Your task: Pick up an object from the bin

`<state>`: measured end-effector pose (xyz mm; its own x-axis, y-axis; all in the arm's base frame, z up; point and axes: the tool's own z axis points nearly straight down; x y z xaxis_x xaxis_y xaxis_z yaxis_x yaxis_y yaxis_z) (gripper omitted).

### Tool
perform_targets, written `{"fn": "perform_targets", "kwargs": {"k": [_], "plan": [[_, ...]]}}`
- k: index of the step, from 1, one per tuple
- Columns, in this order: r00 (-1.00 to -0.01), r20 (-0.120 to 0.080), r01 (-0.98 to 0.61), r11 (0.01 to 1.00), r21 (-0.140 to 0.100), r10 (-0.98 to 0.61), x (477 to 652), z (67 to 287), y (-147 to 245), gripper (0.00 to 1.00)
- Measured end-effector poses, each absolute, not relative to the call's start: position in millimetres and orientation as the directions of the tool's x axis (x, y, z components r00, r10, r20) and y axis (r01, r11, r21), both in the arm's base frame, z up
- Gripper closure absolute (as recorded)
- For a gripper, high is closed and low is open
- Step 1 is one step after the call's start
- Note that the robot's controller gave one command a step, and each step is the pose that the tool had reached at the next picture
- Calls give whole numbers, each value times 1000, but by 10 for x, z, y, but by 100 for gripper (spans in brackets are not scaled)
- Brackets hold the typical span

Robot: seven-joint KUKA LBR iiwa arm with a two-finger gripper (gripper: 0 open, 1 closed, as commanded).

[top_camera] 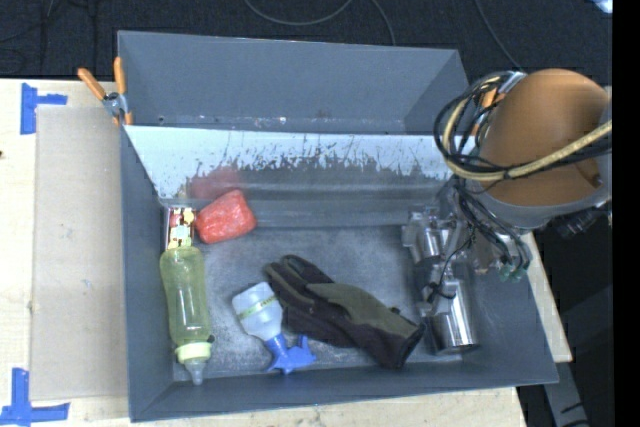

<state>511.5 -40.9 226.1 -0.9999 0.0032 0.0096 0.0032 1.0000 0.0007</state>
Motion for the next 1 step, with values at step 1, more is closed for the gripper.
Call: {"fn": "perform_targets", "kwargs": {"k": [1], "plan": [[-1000,2,2,1000,0,2,5127,2305,-407,0]]}}
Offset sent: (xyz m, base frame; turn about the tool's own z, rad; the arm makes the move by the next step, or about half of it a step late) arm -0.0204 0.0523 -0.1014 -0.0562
